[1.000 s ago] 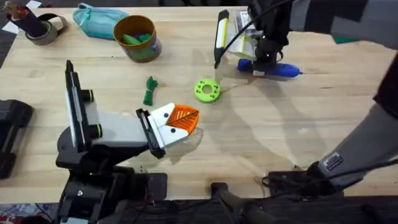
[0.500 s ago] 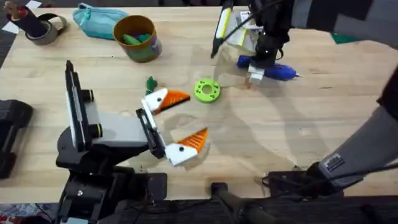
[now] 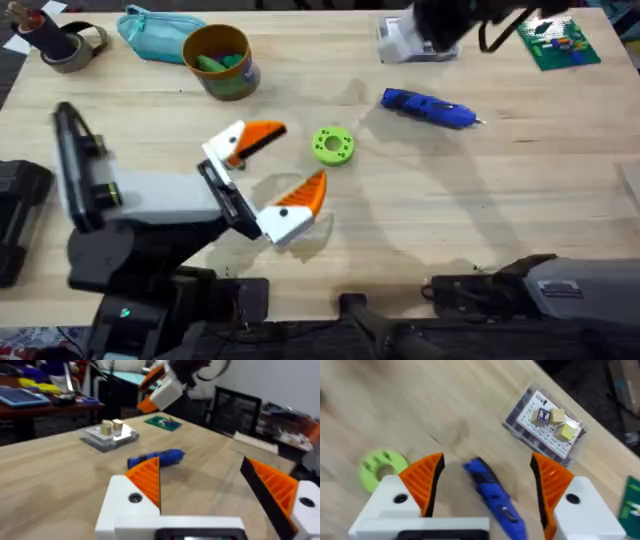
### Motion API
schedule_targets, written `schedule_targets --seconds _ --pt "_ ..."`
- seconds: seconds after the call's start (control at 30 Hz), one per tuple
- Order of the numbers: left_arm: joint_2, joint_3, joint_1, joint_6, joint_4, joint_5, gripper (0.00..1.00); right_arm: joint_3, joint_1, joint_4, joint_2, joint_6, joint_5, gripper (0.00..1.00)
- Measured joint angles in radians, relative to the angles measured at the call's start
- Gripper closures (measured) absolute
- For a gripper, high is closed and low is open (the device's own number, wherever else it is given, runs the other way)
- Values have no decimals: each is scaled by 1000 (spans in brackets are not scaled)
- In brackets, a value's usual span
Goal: Pick up the gripper from the table and insert it into the empty holder that is missing its gripper. Then pick up a screw, insert it into the mounting hole, and use the screwdriver to tighten it. Finally, clean up the table by picking up the vegetable and placing it into the bucket.
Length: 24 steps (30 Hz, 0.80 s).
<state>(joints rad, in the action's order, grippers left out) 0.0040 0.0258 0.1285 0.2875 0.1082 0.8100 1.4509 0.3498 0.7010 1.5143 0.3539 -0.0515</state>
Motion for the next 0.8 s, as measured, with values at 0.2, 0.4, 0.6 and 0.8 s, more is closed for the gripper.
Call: schedule_targets --seconds 0.2,0.4,0.6,0.8 --pt "142 201 0 -31 -177 -138 14 17 3 39 -71 -292 74 6" --pt "412 456 0 -135 -502 -273 14 17 4 119 -86 -416 140 5" --pt "655 705 0 -228 -739 -403 14 15 3 240 -133 -459 147 5" --pt "802 838 0 -287 -854 -526 13 -110 3 242 -230 -463 145 5"
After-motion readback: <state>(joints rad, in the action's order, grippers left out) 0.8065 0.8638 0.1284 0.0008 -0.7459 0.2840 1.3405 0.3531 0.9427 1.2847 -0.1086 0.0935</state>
